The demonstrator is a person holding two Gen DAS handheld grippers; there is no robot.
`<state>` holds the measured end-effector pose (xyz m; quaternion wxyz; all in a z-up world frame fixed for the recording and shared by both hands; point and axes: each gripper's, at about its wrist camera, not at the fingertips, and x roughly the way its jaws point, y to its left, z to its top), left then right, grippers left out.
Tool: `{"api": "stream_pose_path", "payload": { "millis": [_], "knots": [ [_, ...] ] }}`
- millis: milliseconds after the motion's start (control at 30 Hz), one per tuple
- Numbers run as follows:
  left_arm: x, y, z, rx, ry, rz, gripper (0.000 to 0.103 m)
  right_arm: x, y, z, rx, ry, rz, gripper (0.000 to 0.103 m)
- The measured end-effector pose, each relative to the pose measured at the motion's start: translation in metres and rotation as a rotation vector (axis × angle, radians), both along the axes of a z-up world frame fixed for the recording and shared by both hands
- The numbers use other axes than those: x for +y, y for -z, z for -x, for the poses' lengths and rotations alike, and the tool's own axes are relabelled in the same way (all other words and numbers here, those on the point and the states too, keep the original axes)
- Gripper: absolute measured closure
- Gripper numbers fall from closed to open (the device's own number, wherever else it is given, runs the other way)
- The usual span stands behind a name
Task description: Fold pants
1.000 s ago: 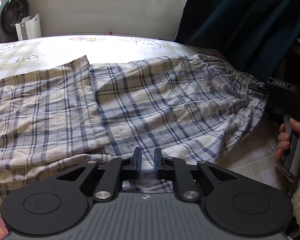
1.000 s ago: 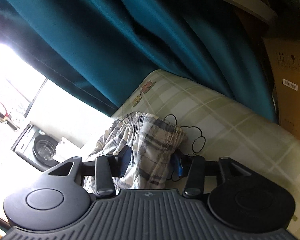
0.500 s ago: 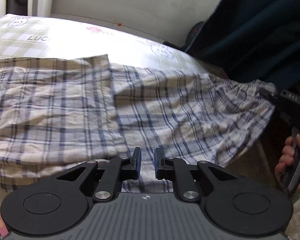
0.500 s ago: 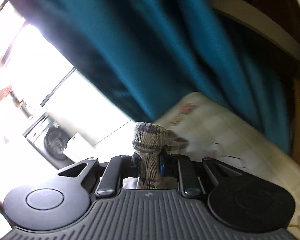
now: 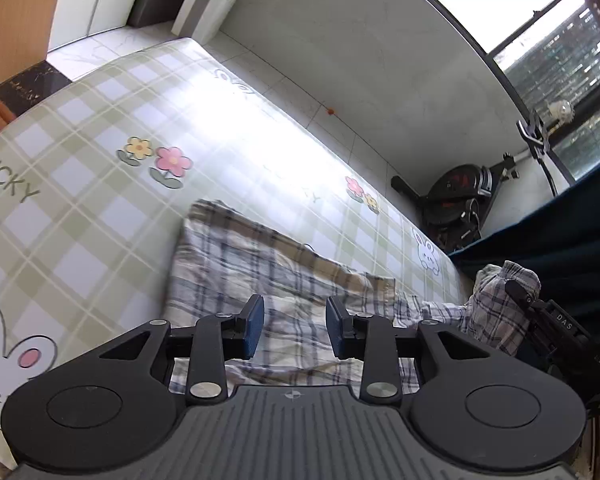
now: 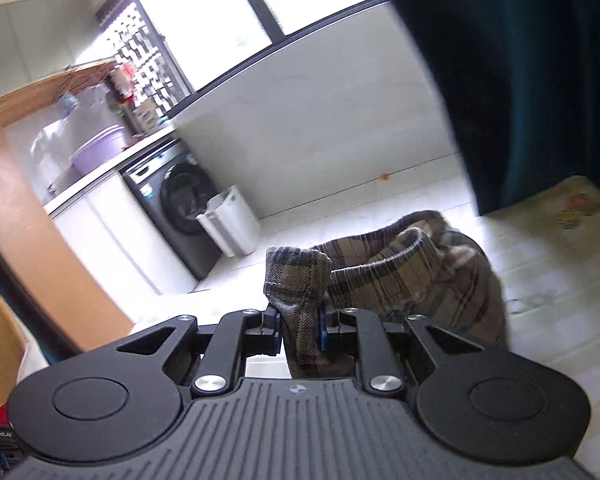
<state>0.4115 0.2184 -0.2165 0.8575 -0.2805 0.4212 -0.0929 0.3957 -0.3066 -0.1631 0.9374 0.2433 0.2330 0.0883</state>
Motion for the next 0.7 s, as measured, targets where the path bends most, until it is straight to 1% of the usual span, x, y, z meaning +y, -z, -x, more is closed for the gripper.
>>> {"api": "stream_pose_path", "payload": {
  "millis": [100, 167, 233, 267, 333, 400, 467, 533, 633, 667, 700],
  "knots": [
    [0.039, 0.002, 0.003, 0.0, -0.033, 0.014, 0.068, 0.048, -0.013, -0.001, -0.043, -0.107, 0.014, 0.085],
    [0.06, 0.007, 0.007, 0.008, -0.051, 0.025, 0.068, 0.08, -0.018, 0.004, -0.082, -0.204, 0.048, 0.086],
    [0.077, 0.013, 0.011, 0.022, -0.065, 0.038, 0.068, 0.114, -0.018, 0.014, -0.104, -0.307, 0.084, 0.086],
    [0.087, 0.017, 0.013, 0.029, -0.07, 0.044, 0.068, 0.133, -0.014, 0.022, -0.103, -0.364, 0.097, 0.086],
    [0.096, 0.024, 0.015, 0.044, -0.079, 0.05, 0.068, 0.164, -0.001, 0.031, -0.071, -0.462, 0.128, 0.086],
    [0.102, 0.03, 0.016, 0.057, -0.086, 0.042, 0.068, 0.192, 0.026, 0.039, -0.011, -0.547, 0.186, 0.086],
    [0.102, 0.03, 0.016, 0.059, -0.08, 0.026, 0.068, 0.211, 0.051, 0.044, 0.055, -0.6, 0.234, 0.085],
    [0.098, 0.031, 0.012, 0.057, -0.062, 0.025, 0.068, 0.22, 0.068, 0.052, 0.094, -0.619, 0.257, 0.083],
    [0.08, 0.032, 0.0, 0.058, -0.032, 0.017, 0.068, 0.218, 0.072, 0.053, 0.128, -0.614, 0.233, 0.078],
    [0.075, 0.032, -0.003, 0.059, -0.02, 0.015, 0.067, 0.216, 0.069, 0.053, 0.13, -0.611, 0.225, 0.071],
    [0.068, 0.033, -0.008, 0.062, -0.007, 0.011, 0.067, 0.214, 0.066, 0.054, 0.128, -0.61, 0.219, 0.067]
  ]
}}
